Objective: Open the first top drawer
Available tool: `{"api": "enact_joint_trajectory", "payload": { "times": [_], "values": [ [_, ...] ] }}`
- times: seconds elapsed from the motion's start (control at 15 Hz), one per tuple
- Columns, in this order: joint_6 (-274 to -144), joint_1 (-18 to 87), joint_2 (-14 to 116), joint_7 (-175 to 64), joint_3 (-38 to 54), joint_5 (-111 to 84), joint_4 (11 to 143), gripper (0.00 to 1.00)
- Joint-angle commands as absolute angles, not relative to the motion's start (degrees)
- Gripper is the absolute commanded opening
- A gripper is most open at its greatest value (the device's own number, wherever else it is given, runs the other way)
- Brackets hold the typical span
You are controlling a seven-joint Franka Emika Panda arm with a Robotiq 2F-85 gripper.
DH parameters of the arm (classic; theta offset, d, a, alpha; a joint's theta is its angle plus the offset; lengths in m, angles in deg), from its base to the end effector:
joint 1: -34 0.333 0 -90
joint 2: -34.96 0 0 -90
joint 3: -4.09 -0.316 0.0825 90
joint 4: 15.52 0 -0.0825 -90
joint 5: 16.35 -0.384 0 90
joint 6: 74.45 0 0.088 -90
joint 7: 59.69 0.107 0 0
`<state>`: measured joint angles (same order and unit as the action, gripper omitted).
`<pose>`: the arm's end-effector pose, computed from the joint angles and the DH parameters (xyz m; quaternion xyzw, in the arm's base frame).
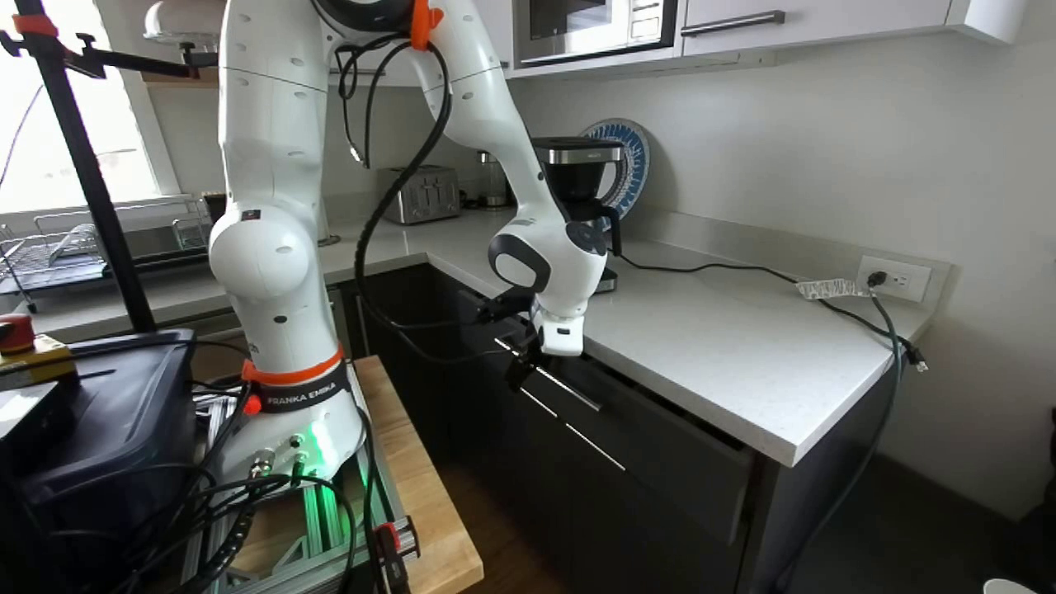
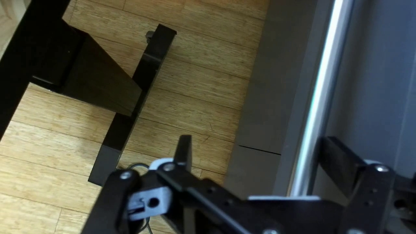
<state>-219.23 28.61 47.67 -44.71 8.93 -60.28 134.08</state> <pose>0.3864 -0.0795 0.1534 -0.8232 0.5275 0.1445 0.1522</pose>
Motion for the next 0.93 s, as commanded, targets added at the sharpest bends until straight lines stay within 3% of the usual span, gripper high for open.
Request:
{"api": "enact_joint_trajectory", "payload": {
  "times": [0.0, 0.4, 0.87],
  "values": [
    [-221.98, 27.64, 47.78, -50.49, 7.37, -69.30, 138.02, 1.00],
    [-222.74, 26.69, 46.19, -62.95, 9.18, -80.02, 143.44, 1.00],
    [-223.03, 25.58, 47.12, -64.96, 12.67, -73.26, 143.29, 1.00]
  ]
}}
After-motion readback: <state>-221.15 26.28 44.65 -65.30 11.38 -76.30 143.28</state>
